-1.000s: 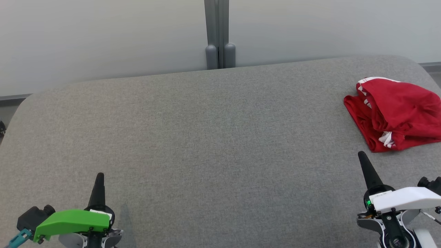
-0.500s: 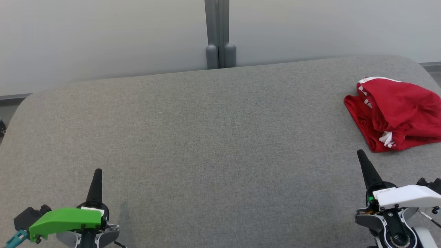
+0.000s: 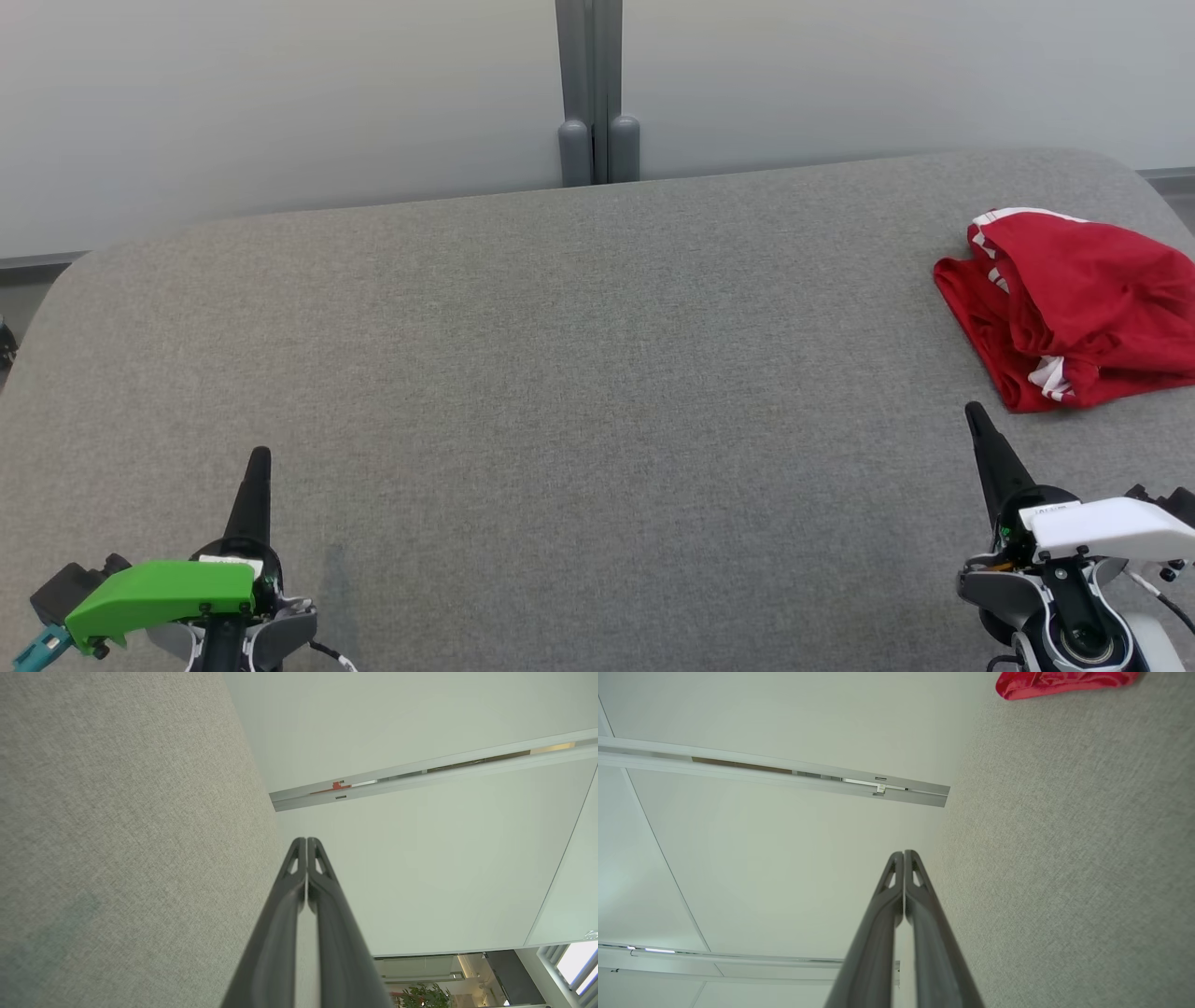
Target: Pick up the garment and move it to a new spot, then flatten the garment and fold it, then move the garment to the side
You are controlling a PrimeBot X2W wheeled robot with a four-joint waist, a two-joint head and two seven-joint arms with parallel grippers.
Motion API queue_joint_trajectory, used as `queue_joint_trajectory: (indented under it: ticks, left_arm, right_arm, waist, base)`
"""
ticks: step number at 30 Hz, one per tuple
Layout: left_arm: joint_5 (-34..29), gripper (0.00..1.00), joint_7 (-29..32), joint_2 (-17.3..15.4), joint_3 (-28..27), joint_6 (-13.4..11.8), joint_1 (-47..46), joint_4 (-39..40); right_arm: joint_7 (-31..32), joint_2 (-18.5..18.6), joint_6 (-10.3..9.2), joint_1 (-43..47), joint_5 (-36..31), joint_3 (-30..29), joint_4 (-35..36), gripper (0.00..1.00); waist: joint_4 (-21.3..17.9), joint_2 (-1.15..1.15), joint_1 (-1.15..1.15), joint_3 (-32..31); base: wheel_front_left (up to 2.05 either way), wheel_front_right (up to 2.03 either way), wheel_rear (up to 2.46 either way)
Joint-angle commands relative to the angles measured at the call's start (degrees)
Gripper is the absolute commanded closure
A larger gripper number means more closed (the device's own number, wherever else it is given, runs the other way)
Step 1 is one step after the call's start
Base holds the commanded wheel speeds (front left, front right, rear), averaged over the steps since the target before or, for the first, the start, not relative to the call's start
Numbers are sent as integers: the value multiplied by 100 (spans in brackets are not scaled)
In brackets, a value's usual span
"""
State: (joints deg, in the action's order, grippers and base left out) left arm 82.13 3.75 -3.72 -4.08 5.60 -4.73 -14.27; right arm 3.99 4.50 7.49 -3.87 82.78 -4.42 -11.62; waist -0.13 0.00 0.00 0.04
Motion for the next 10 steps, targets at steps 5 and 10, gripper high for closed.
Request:
queue_joint_trajectory:
  ticks: [5, 10]
  left_arm:
    - [279, 100, 80, 18, -88, 73, -136, 33]
    - [464, 100, 131, 35, -132, 112, -138, 32]
  right_arm:
    - [61, -12, 2, -133, 279, -41, -51, 100]
    - [97, -36, 1, -165, 476, -60, -99, 100]
  waist:
    - [3, 0, 0, 3]
    - [5, 0, 0, 5]
  base:
    - [0, 0, 0]
    - [0, 0, 0]
